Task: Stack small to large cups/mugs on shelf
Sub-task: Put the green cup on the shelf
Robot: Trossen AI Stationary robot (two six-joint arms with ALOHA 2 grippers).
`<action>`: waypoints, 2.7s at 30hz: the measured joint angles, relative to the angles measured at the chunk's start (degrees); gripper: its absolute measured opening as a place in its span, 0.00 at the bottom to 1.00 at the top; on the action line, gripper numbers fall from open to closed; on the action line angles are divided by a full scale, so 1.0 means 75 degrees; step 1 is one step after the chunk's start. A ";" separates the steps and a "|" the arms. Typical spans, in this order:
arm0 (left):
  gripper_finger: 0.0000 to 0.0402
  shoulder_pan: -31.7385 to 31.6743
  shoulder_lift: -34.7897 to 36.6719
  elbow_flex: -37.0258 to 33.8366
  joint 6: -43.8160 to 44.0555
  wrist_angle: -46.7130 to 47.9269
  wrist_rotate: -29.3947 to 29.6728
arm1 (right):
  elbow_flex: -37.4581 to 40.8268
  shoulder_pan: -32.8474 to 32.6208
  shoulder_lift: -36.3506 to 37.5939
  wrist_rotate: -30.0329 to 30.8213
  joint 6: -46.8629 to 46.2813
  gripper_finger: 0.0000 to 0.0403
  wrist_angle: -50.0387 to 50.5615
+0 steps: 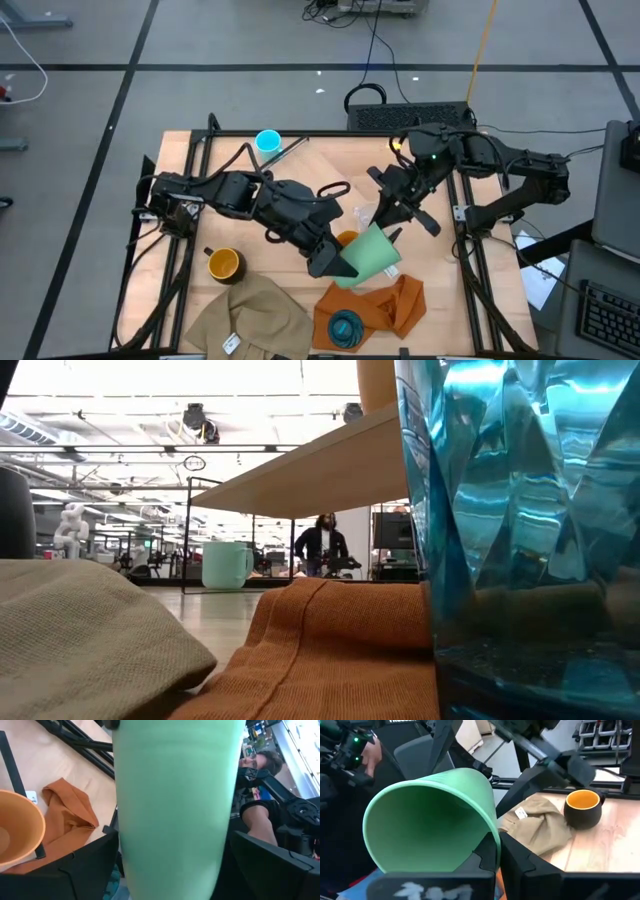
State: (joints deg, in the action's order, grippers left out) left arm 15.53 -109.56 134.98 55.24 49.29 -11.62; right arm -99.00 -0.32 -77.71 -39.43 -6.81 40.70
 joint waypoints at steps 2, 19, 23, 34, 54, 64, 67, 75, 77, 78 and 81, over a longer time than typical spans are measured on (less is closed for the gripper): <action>0.96 0.0017 0.0000 0.0000 0.0003 -0.0003 0.0000 | 0.0000 0.0094 -0.0003 -0.0131 -0.0037 0.00 -0.0076; 0.93 0.0026 0.0003 0.0000 0.0108 0.0021 0.0013 | 0.0000 0.0246 -0.0428 -0.0804 -0.0404 0.00 -0.0550; 0.84 0.0029 0.0015 0.0000 0.0142 0.0026 0.0000 | 0.0000 0.0269 -0.0519 -0.1007 -0.0564 0.00 -0.0781; 0.94 0.0028 0.0020 0.0000 0.0182 -0.0031 -0.0050 | -0.0003 0.0404 -0.0805 -0.1232 -0.0780 0.00 -0.1452; 0.92 0.0033 0.0015 0.0003 0.0271 -0.0012 0.0067 | -0.0003 0.0907 -0.0819 -0.1952 -0.1244 0.00 -0.1695; 0.80 -0.0003 0.0003 0.0003 0.0261 -0.0005 0.0114 | -0.0003 0.0904 -0.0902 -0.2183 -0.1375 0.00 -0.1678; 0.82 0.0000 -0.0001 0.0002 0.0279 -0.0019 0.0101 | -0.0003 0.0904 -0.0951 -0.2411 -0.1368 0.00 -0.1678; 0.94 -0.0003 -0.0003 0.0003 0.0335 -0.0055 -0.0055 | 0.0003 0.0898 -0.1125 -0.3109 -0.1439 0.00 -0.1603; 0.92 -0.0003 -0.0003 0.0000 0.0341 -0.0055 -0.0053 | 0.0003 0.0904 -0.1160 -0.3173 -0.1439 0.00 -0.1616; 0.91 0.0000 -0.0003 0.0003 0.0347 -0.0057 -0.0067 | 0.0003 0.0904 -0.1163 -0.3216 -0.1465 0.00 -0.1614; 0.87 0.0029 -0.0003 0.0001 0.0480 -0.0051 -0.0117 | 0.0003 0.0904 -0.1245 -0.3356 -0.1507 0.00 -0.1660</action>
State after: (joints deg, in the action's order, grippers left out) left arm 15.74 -109.58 134.98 58.85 48.91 -12.49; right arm -98.98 6.46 -87.05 -64.60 -18.11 28.25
